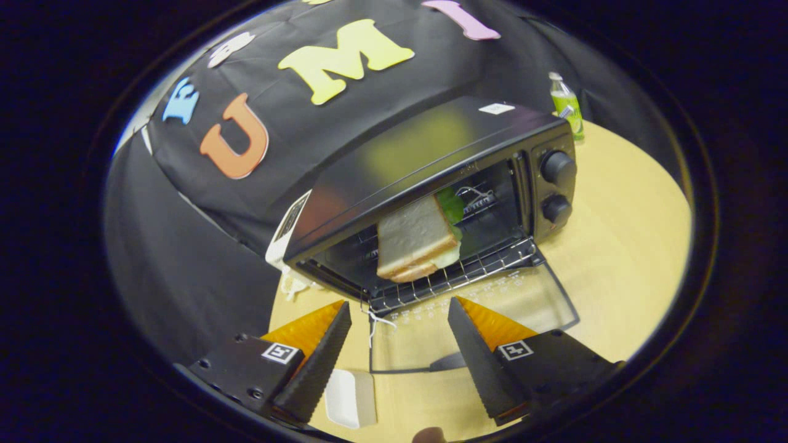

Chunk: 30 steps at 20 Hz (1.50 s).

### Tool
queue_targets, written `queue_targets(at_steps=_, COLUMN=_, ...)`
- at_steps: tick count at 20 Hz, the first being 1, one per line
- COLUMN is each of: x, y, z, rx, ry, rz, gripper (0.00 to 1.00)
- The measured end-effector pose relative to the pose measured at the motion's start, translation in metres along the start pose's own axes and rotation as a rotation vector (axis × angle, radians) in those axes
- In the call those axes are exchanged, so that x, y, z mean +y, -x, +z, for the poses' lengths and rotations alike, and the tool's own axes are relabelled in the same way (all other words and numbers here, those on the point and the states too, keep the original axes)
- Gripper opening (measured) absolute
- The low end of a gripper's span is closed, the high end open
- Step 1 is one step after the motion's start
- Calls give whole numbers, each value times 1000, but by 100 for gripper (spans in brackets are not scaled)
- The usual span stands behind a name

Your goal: Open the toaster oven, put the food inside, and close the toaster oven door.

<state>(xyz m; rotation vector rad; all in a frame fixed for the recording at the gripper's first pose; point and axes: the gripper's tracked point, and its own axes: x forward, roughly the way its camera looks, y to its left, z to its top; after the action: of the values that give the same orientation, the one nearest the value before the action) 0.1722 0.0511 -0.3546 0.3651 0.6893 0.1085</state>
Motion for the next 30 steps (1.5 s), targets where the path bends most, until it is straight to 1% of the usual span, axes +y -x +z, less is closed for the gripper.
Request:
queue_targets(at_steps=1, x=0, y=11, z=-3, rx=-3, ry=61, rz=-14, gripper=100)
queue_targets(at_steps=3, x=1, y=36, z=-12, rx=-5, ry=140, rz=-33, gripper=100)
queue_targets(at_steps=5, x=-2, y=56, z=-10, rx=-25, ry=178, rz=-56, gripper=100)
queue_targets(at_steps=9, x=-22, y=90, z=-5, rx=-100, ry=290, rz=-159, gripper=100)
queue_targets(at_steps=12, x=-25, y=98, z=-23, rx=-90, ry=325, rz=-163, gripper=100)
queue_targets(at_steps=17, x=-47, y=71, z=-66, rx=-17, ry=307, rz=-186, gripper=100)
queue_targets(at_steps=22, x=-65, y=35, z=-106, rx=76, ry=322, rz=-200, gripper=100)
queue_targets(at_steps=26, x=-76, y=5, z=-123, rx=119, ry=318, rz=-216, gripper=100)
queue_targets(at_steps=30, x=-86, y=-18, z=-129, rx=132, ry=320, rz=-246, gripper=100)
